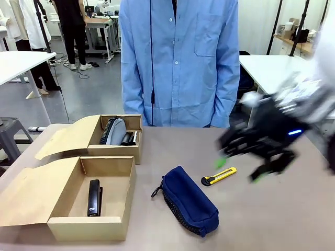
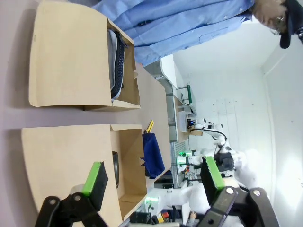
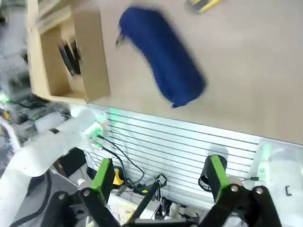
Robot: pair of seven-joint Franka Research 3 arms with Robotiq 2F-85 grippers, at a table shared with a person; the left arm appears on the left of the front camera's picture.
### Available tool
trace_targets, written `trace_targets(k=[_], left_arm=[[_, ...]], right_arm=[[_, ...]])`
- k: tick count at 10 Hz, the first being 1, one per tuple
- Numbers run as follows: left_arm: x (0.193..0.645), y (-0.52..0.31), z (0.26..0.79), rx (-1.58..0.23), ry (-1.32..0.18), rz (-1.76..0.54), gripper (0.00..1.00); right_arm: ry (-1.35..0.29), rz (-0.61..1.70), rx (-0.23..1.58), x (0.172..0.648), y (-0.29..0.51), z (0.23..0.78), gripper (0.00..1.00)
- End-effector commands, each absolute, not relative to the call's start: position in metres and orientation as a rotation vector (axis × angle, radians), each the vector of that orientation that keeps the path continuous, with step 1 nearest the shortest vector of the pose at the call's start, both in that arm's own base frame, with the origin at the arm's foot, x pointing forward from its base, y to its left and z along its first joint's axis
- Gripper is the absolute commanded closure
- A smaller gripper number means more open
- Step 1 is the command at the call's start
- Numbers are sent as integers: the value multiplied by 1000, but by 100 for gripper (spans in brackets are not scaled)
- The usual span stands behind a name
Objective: Place items inside the box.
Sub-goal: Pick up a Pencil pouch or Stapler and place it inside the Mailer Box closest to the robot.
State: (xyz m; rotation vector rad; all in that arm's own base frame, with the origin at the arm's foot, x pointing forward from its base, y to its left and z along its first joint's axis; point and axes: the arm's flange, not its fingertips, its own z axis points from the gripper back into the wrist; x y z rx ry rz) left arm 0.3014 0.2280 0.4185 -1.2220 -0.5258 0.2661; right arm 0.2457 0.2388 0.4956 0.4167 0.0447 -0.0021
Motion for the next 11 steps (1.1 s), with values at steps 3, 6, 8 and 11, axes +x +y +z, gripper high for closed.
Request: trace_targets(k=[3, 6, 8, 11], left_arm=[[301, 228, 419, -1237, -551, 251, 0], [301, 228, 419, -1237, -551, 251, 0], [301, 228, 419, -1237, -551, 251, 0], [301, 228, 419, -1237, -551, 251, 0]], right_arm=[[66, 59, 350, 240, 296, 478, 0], [90, 152, 322, 254, 301, 462, 0], [198, 197, 407, 237, 197, 474, 0], [-18, -157, 540, 204, 44, 472, 0]])
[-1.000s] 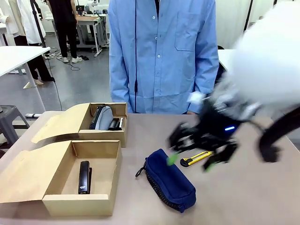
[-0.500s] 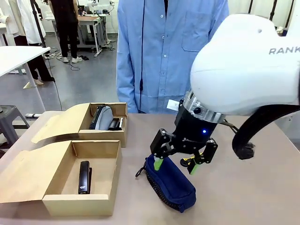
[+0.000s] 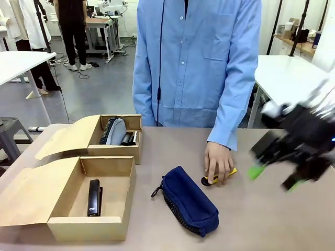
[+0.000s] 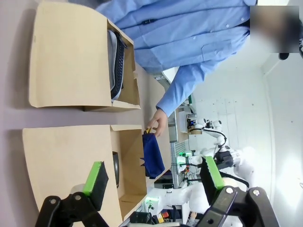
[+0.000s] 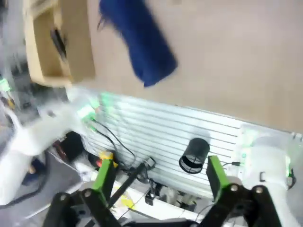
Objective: Place items inside the box.
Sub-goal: Pick up a Pencil pouch or Stapler and place it inside the Mailer Box closest to the robot.
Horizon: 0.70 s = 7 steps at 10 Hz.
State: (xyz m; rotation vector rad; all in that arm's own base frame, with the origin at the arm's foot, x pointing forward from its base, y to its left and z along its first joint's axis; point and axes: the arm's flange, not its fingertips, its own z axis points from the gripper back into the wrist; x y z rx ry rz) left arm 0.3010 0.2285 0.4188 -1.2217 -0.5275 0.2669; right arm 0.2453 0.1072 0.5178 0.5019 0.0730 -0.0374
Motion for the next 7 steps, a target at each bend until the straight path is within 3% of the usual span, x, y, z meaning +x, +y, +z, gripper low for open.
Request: trace_targets(k=[1, 3, 5, 6, 7], left_arm=[[301, 228, 419, -1237, -551, 251, 0], [301, 228, 419, -1237, -551, 251, 0], [301, 228, 419, -1237, -551, 251, 0], [301, 228, 419, -1237, -551, 251, 0], [301, 228, 419, -1237, -551, 251, 0]], right_arm=[[-9, -274, 629, 205, -1, 452, 0], [43, -439, 866, 209, -58, 394, 0], [84, -560, 966, 206, -61, 346, 0], [53, -493, 825, 243, -104, 488, 0], [53, -493, 825, 243, -104, 488, 0]])
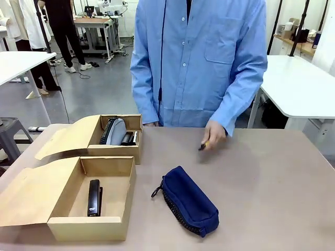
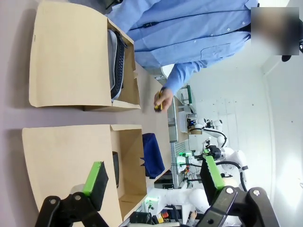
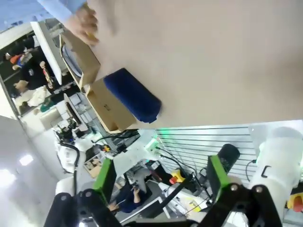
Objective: Place items inside the box.
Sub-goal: Pick up a Pencil pouch or Stapler and place it inside the Mailer Box closest to the robot.
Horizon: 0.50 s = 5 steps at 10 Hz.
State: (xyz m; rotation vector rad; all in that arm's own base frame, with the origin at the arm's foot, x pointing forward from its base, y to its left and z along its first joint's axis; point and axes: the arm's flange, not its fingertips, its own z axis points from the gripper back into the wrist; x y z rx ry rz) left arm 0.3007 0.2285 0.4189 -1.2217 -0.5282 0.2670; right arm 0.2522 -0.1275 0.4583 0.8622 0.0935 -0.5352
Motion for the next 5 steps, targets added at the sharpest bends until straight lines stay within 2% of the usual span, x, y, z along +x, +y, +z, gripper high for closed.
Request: trace_targets(k=[1, 3, 5], left_arm=[[301, 228, 419, -1237, -551, 251, 0], [301, 228, 419, -1237, -551, 251, 0], [301, 228, 419, -1237, -551, 251, 0]], right_arm=[[103, -560, 892, 252, -139, 448, 0], [105, -604, 718, 274, -70, 492, 0], [129, -595, 512, 311, 47, 537, 0]])
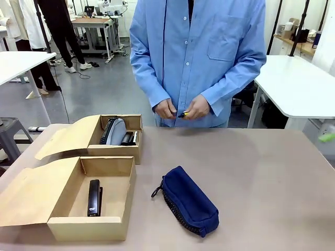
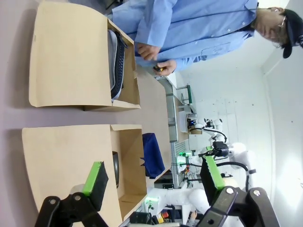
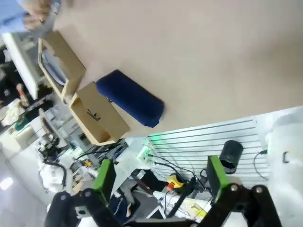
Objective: Place items inside the box.
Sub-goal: Pick up a Pencil pouch or Stapler and place it inside the Mailer Box closest to the robot.
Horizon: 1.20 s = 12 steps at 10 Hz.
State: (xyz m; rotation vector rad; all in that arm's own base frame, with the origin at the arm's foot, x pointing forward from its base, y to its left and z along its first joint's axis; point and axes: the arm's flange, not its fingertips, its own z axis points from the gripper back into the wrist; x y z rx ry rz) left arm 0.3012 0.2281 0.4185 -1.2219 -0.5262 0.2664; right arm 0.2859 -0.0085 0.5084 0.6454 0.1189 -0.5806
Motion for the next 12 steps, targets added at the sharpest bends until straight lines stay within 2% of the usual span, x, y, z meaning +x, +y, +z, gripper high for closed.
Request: trace_targets(k=[1, 5, 7, 9, 10, 12], left_arm=[[301, 228, 419, -1237, -551, 251, 0], [301, 228, 419, -1237, -551, 251, 0], [301, 228, 419, -1237, -551, 251, 0], [301, 228, 419, -1237, -551, 251, 0], [301, 228, 419, -1237, -551, 251, 0], [301, 228, 419, -1237, -551, 251, 0]], right_arm=[[138, -534, 462, 322, 98, 545, 0], [167, -266, 181, 340, 277, 519, 0], [89, -248, 86, 331, 336, 484, 0], [50, -186, 89, 325, 349, 465, 0], [114, -188, 108, 319, 340, 472, 0], [95, -162, 91, 318, 351, 460, 0]])
